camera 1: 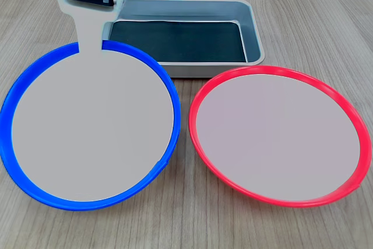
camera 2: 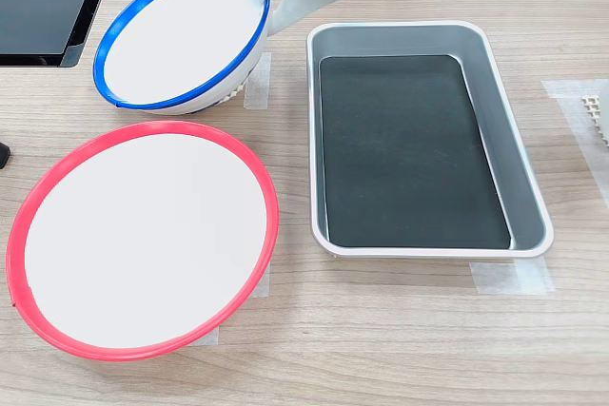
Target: Lift the stacked dish and set it down on the table.
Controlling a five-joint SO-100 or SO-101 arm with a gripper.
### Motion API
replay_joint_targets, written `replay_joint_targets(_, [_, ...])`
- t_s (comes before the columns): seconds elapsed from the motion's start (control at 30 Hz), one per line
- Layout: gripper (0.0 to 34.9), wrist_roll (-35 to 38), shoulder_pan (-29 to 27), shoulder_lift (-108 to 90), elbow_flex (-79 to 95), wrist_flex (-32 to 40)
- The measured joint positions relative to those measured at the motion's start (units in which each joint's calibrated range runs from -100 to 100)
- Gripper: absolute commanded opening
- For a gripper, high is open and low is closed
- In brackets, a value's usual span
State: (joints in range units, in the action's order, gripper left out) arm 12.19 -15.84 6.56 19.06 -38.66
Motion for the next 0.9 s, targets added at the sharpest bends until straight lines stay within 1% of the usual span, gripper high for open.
replay_joint_targets(0.13, [0.0, 0.0, 0.0, 0.0, -0.4, 0.2])
replay_joint_targets(0.37, [0.0, 0.1, -0.3, 2.0, -0.4, 2.9])
replay_joint_targets(0.6, [0.5, 1.7, -0.8, 3.6, -0.4, 4.0])
replay_joint_targets(0.63, [3.8, 2.2, -0.5, 3.7, -0.4, 4.0])
replay_joint_targets(0.67, [6.3, 2.6, -0.5, 3.7, -0.4, 4.1])
replay_joint_targets(0.77, [8.8, 3.4, -0.4, 3.7, 0.6, 4.2])
replay_joint_targets(0.9, [9.6, 4.3, -0.4, 1.9, 3.2, 3.3])
